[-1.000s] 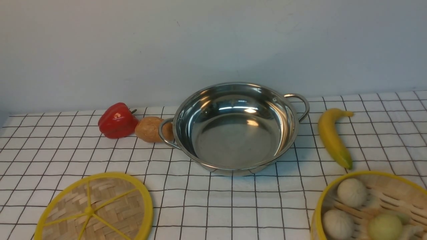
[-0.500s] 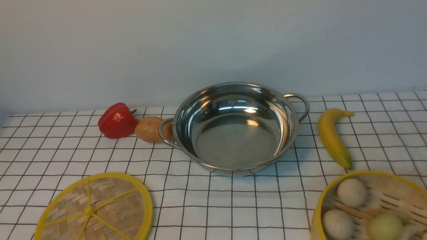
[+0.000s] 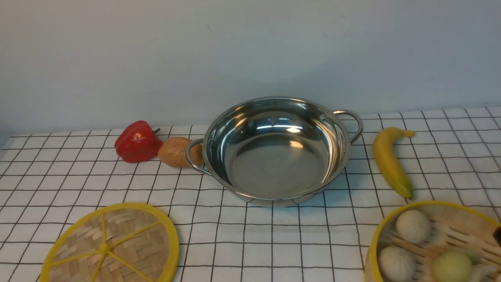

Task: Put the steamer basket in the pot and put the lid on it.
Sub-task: Use the right arm to lift the steamer closest to it

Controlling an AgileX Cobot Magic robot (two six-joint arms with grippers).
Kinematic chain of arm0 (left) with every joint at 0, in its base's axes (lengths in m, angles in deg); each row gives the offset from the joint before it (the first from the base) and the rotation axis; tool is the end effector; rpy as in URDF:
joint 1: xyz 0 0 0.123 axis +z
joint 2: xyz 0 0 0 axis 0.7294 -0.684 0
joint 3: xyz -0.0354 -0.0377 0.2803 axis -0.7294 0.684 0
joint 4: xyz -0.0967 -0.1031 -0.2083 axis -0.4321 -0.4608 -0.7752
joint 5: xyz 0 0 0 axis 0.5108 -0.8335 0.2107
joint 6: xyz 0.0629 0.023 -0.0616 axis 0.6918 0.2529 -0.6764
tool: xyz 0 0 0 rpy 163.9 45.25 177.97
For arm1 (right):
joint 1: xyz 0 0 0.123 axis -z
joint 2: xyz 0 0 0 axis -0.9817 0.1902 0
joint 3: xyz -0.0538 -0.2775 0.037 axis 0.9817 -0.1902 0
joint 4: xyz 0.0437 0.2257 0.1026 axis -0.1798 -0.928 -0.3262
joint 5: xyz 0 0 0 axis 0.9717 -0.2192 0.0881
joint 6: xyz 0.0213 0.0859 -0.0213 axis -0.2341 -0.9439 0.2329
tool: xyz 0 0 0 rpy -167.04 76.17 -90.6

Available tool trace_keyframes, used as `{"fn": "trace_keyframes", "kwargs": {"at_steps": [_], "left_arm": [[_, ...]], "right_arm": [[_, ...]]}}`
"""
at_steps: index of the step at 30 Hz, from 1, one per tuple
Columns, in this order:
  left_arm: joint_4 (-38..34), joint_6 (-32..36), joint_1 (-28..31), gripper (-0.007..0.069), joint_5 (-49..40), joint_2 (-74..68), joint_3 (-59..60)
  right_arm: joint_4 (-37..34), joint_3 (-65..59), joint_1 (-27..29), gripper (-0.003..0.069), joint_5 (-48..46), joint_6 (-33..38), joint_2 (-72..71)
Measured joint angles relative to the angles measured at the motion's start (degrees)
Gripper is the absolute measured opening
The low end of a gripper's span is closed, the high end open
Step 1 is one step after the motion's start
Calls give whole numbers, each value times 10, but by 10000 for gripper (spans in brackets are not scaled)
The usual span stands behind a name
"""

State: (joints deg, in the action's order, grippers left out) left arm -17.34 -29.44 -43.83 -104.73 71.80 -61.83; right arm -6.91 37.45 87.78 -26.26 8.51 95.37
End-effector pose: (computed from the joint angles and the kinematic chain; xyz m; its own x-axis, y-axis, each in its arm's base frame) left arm 0.0529 0.0041 0.1769 -0.2882 0.0643 -0.9554 -0.0426 0.9959 0.0799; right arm 0.2572 -0.0373 0.1705 -0.9898 0.0524 0.1323 0.0577 0.9977 0.0363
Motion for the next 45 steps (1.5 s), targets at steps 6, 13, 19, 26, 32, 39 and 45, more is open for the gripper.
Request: {"fn": "trace_keyframes", "kwargs": {"at_steps": [6,13,19,26,32,39,45], "left_arm": [[0,0,0,243,0,0,0],[0,0,0,243,0,0,0],[0,0,0,243,0,0,0],[0,0,0,243,0,0,0],[0,0,0,243,0,0,0],[0,0,0,243,0,0,0],[0,0,0,243,0,0,0]], "right_arm": [[2,2,0,185,9,0,0],[2,2,0,185,17,2,1],[2,2,0,224,25,2,3],[1,2,0,235,29,2,4],[-6,2,0,130,27,2,16],[8,28,0,57,14,-3,21],[2,111,0,57,-66,6,21]]}}
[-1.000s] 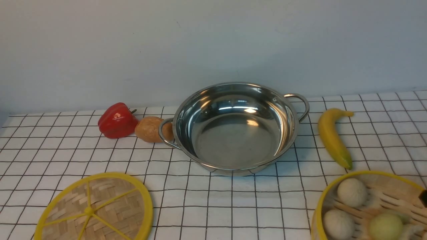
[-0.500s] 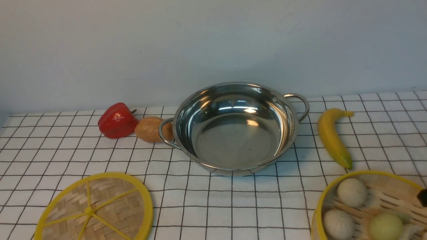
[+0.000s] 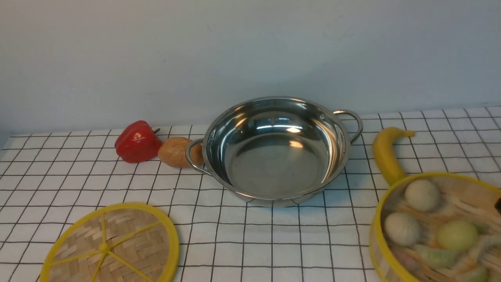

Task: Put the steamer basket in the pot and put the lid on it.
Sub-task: Use the right arm to lift the steamer closest to it, then use the right arm to put the steamer into the iron steamer pot in the middle

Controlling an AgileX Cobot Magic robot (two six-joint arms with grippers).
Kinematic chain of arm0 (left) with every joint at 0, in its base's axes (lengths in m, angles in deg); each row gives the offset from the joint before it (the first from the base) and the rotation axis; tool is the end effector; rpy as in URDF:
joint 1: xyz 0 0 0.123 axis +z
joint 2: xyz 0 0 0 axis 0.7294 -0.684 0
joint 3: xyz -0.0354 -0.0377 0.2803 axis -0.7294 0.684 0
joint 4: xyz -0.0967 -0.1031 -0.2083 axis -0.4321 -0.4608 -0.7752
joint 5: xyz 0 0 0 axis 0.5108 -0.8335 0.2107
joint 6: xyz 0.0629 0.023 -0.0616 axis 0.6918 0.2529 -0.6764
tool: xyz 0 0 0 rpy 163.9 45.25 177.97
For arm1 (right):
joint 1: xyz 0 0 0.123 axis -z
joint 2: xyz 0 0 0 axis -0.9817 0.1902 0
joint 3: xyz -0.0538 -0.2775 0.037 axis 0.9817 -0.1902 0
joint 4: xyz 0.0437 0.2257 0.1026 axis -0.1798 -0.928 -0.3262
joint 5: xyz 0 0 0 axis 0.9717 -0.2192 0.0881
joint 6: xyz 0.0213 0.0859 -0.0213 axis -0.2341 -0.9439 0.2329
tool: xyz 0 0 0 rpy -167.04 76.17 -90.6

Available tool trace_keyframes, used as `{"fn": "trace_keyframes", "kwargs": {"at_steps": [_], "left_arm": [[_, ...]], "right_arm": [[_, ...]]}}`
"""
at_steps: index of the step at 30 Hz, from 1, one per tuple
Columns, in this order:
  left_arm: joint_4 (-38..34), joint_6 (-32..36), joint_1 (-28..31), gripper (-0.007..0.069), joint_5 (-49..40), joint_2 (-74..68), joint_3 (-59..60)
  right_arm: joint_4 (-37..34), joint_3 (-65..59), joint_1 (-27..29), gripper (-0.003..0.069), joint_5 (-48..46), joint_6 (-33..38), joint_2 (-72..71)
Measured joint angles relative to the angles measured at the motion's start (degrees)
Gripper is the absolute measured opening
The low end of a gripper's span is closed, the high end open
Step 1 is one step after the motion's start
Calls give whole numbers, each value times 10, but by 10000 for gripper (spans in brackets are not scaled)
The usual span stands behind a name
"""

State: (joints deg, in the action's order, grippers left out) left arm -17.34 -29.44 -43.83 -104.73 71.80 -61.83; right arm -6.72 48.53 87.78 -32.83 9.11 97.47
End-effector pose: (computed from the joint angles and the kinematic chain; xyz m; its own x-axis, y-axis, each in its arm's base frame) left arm 0.0529 0.0041 0.1769 -0.2882 0.0643 -0.9554 -0.0426 0.9959 0.0799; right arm 0.2901 -0.0425 0.2019 -0.9952 0.0385 0.0905 0.0416 0.9986 0.0320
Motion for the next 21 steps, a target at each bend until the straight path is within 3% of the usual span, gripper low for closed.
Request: {"fn": "trace_keyframes", "kwargs": {"at_steps": [9,21], "left_arm": [[0,0,0,243,0,0,0],[0,0,0,243,0,0,0]], "right_arm": [[-70,182,-10,57,-45,33,13],[-102,479,-154,57,-55,11,220]]}}
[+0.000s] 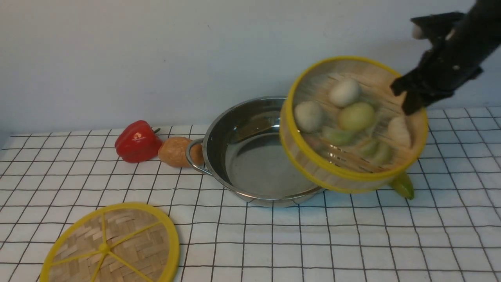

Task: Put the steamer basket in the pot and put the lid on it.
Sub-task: Use the right arm to put the steamer into the iron steamer pot in the middle

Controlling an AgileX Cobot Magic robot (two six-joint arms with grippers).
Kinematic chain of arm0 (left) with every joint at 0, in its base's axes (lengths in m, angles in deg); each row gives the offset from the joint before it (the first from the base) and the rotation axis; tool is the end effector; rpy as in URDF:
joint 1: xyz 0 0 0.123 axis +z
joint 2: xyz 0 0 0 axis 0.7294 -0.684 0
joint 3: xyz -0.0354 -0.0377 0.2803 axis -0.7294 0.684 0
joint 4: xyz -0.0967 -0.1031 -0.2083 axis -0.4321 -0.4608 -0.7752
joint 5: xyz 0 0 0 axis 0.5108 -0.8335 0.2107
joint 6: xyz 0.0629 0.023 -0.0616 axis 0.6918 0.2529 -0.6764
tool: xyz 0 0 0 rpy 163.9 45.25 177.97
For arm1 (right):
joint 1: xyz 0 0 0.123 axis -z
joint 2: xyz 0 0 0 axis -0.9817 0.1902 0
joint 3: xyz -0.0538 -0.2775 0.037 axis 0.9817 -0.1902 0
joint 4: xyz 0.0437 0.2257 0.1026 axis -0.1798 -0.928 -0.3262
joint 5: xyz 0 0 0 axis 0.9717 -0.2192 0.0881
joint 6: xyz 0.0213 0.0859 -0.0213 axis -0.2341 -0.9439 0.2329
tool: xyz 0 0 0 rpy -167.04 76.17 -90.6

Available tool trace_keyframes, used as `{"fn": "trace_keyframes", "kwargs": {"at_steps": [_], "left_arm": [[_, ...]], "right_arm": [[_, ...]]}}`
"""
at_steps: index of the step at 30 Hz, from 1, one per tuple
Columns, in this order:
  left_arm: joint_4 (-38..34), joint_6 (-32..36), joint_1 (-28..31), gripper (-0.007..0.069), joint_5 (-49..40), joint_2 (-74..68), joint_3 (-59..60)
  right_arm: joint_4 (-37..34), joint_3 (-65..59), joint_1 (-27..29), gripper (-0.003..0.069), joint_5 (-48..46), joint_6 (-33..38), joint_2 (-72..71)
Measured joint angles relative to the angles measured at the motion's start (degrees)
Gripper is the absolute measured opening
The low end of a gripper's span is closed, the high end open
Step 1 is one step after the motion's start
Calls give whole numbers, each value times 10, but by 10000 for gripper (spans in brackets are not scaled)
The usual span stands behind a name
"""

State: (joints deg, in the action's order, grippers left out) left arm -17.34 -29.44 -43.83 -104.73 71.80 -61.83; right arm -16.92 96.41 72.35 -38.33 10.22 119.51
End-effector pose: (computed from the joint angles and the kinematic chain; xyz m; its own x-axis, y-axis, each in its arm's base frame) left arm 0.0529 0.0041 0.1769 -0.2882 0.0643 -0.9554 -0.0426 0.9959 0.0799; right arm 0.4416 0.0692 0.2687 -0.9426 -0.1857 -0.2776 -0.2365 0.9580 0.1621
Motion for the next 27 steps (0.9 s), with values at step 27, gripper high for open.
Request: {"fn": "trace_keyframes", "kwargs": {"at_steps": [27], "left_arm": [[0,0,0,243,0,0,0]], "right_arm": [[0,243,-100,71,-1,11,222]]}}
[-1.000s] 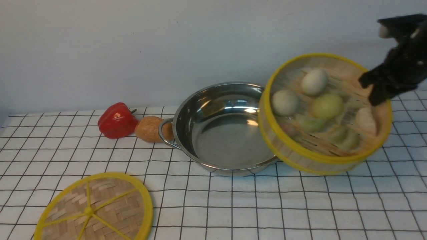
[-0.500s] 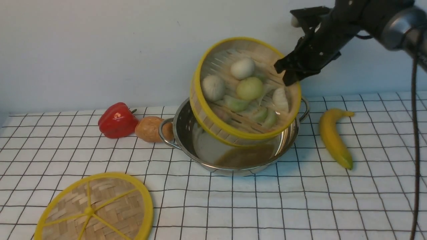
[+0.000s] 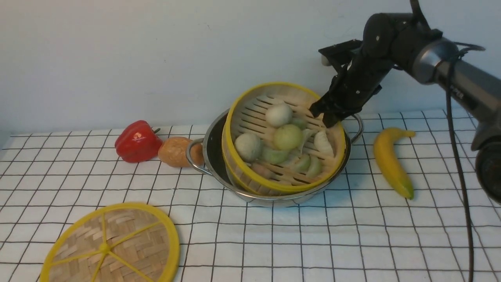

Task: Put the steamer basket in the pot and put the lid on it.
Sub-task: Use the right arm to put the steamer into the iron steamer pot in the middle

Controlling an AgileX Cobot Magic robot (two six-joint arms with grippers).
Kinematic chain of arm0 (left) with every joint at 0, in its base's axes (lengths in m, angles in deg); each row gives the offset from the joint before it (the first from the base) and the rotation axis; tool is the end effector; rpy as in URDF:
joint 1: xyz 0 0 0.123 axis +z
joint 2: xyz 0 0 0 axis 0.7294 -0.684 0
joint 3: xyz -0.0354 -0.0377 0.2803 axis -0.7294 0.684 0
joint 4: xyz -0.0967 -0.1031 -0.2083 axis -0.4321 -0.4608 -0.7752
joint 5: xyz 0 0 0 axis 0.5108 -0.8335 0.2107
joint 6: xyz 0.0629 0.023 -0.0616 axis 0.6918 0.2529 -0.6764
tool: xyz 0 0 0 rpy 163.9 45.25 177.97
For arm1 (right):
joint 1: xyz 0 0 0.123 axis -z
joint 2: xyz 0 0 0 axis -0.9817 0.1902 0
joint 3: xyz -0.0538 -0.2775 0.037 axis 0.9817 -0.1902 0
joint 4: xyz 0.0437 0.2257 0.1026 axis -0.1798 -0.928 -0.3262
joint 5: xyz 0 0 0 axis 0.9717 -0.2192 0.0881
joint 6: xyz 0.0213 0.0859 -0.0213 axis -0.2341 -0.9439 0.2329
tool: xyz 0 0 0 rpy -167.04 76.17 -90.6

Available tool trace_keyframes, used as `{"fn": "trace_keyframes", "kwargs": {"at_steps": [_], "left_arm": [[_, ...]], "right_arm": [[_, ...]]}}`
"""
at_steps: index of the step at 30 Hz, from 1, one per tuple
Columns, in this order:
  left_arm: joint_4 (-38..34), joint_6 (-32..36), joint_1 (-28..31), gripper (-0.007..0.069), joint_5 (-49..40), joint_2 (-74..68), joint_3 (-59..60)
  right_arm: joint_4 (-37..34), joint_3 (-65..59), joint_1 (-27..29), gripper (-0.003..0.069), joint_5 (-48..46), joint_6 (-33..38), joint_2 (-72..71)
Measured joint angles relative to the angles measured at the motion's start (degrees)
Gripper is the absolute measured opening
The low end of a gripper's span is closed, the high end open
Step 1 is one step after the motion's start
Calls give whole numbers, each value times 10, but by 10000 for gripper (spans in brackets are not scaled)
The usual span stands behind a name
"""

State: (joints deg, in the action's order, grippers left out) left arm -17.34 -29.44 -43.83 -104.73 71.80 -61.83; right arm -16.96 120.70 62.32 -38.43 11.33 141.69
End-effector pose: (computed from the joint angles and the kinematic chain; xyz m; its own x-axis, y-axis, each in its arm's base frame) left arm 0.0529 0.0041 0.1769 -0.2882 0.0643 -0.9554 -0.0426 0.9959 0.0799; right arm 0.4956 0.1670 0.1973 -0.8779 -0.3615 -0.3141 -0.4224 0.8935 0.1523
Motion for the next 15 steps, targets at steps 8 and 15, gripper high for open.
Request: {"fn": "trace_keyframes", "kwargs": {"at_steps": [8,15], "left_arm": [[0,0,0,243,0,0,0],[0,0,0,243,0,0,0]], "right_arm": [[-24,-8,-4,388,5,26,-5],[39,85,-3,492,15,-67,-35]]}}
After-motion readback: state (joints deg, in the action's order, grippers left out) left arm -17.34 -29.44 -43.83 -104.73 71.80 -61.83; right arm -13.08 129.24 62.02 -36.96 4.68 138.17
